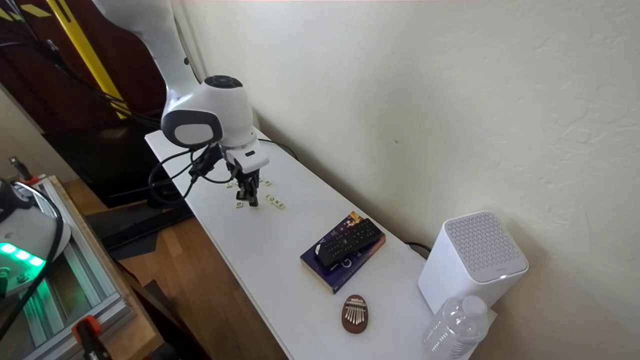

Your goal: Spell the word 'Line'.

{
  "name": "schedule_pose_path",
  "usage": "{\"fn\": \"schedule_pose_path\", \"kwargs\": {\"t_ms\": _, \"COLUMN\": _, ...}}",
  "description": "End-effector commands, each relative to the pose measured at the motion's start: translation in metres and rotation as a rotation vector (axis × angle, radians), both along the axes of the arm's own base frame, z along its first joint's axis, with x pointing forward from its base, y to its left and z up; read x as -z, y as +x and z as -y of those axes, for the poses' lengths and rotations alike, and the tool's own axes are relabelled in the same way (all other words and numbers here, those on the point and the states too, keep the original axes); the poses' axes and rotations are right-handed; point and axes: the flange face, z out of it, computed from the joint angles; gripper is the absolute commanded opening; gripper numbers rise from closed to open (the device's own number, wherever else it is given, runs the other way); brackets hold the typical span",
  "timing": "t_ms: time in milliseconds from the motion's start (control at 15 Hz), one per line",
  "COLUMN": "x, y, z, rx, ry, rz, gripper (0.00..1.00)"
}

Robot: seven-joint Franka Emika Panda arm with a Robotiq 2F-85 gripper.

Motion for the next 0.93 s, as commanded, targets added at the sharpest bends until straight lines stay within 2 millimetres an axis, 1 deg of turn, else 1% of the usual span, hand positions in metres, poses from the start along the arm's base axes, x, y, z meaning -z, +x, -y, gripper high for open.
{"fn": "schedule_pose_path", "kwargs": {"t_ms": 0, "x": 0.006, "y": 0.003, "z": 0.003, "rx": 0.058, "ry": 0.026, "rz": -0.003, "gripper": 0.00}}
{"fn": "schedule_pose_path", "kwargs": {"t_ms": 133, "x": -0.003, "y": 0.003, "z": 0.000, "rx": 0.057, "ry": 0.031, "rz": 0.010, "gripper": 0.00}}
{"fn": "schedule_pose_path", "kwargs": {"t_ms": 533, "x": -0.038, "y": 0.000, "z": -0.017, "rx": 0.030, "ry": 0.026, "rz": 0.056, "gripper": 0.00}}
{"fn": "schedule_pose_path", "kwargs": {"t_ms": 667, "x": -0.047, "y": 0.002, "z": -0.018, "rx": 0.034, "ry": 0.025, "rz": 0.071, "gripper": 0.00}}
{"fn": "schedule_pose_path", "kwargs": {"t_ms": 867, "x": -0.053, "y": 0.009, "z": -0.015, "rx": 0.021, "ry": 0.035, "rz": 0.086, "gripper": 0.00}}
